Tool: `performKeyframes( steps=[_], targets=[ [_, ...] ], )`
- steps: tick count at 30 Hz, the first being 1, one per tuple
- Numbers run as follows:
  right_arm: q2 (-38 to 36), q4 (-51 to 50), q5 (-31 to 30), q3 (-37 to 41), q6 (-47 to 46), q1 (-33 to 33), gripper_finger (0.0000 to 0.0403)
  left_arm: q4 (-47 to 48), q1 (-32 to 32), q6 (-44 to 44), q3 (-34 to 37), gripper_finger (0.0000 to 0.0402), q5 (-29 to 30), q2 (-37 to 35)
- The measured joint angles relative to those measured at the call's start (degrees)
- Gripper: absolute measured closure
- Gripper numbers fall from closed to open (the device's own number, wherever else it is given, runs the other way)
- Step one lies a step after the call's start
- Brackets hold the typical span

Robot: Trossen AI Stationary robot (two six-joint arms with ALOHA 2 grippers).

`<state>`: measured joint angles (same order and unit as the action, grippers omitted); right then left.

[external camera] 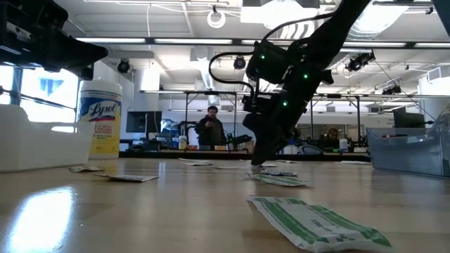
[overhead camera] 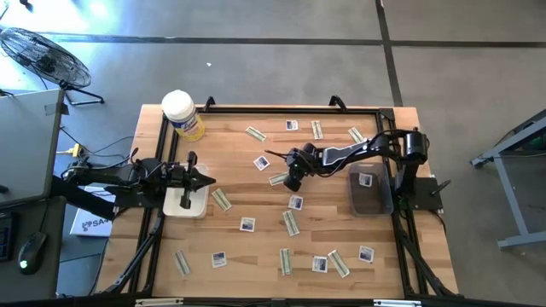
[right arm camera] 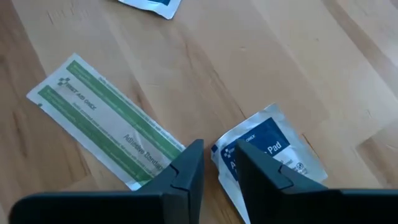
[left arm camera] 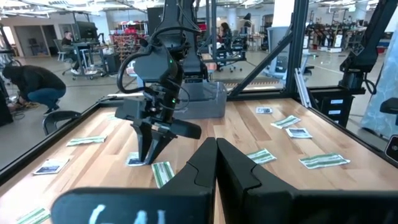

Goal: Pick & Place First Aid Supplies
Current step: Put the blue alcohol pad into the black bin

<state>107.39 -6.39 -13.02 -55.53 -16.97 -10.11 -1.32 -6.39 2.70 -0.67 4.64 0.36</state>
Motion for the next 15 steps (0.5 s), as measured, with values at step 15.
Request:
performKeyframes(
  steps=[15],
  targets=[
    [-0.6,-0.5,-0.3,0.1,-2.2,0.0,0.0396,0.0,0.0,0.0,0.0,0.0401,0.0,0.0]
  ],
)
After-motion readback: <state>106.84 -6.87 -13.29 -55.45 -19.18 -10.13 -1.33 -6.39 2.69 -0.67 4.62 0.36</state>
